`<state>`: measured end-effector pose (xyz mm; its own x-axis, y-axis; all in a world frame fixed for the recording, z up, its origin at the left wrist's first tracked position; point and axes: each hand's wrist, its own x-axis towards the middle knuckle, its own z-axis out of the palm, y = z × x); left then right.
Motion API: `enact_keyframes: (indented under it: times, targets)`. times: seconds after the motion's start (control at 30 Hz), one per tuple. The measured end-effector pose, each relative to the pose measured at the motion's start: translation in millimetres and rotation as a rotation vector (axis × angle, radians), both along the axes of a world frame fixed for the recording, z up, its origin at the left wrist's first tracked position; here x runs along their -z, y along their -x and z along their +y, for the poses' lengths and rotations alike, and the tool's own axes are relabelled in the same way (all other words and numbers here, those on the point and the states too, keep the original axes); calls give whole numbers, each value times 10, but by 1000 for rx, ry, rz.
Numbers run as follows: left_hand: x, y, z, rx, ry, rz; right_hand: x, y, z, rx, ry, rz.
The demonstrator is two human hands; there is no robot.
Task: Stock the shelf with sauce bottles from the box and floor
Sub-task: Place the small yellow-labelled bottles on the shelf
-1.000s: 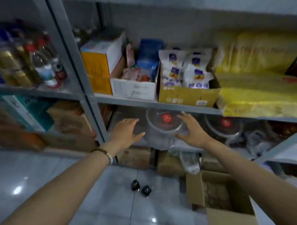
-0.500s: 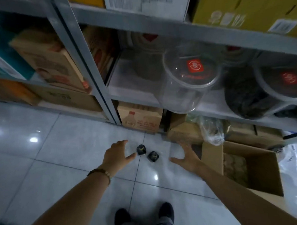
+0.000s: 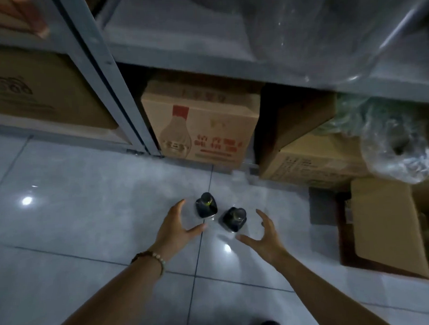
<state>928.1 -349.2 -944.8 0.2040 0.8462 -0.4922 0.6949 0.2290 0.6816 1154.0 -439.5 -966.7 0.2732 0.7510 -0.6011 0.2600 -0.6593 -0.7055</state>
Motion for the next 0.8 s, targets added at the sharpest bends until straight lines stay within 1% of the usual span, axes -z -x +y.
enact_keyframes:
  times: [0.1, 0.17, 0.27, 0.4, 0.5, 0.63, 0.8]
  targets:
    - [595, -32, 125, 37, -47, -40, 476, 51, 125, 34, -122, -31]
    - [893, -128, 224, 62, -114, -108, 718, 125, 236, 49, -240, 0]
    - [1188, -306, 372, 77, -203, -247, 1006, 205, 415, 108, -374, 64]
    - [1446, -453, 510, 46, -282, -384, 1207, 218, 554, 154, -473, 98]
    - [1526, -566, 573, 16, -313, -454, 1299, 224, 609, 151, -520, 124]
    - [1555, -661, 536, -28, -331, -518, 1320, 219, 692, 162, -554, 98]
    - [1274, -590, 500, -109, -303, -555, 1066, 125, 686, 295, -519, 159]
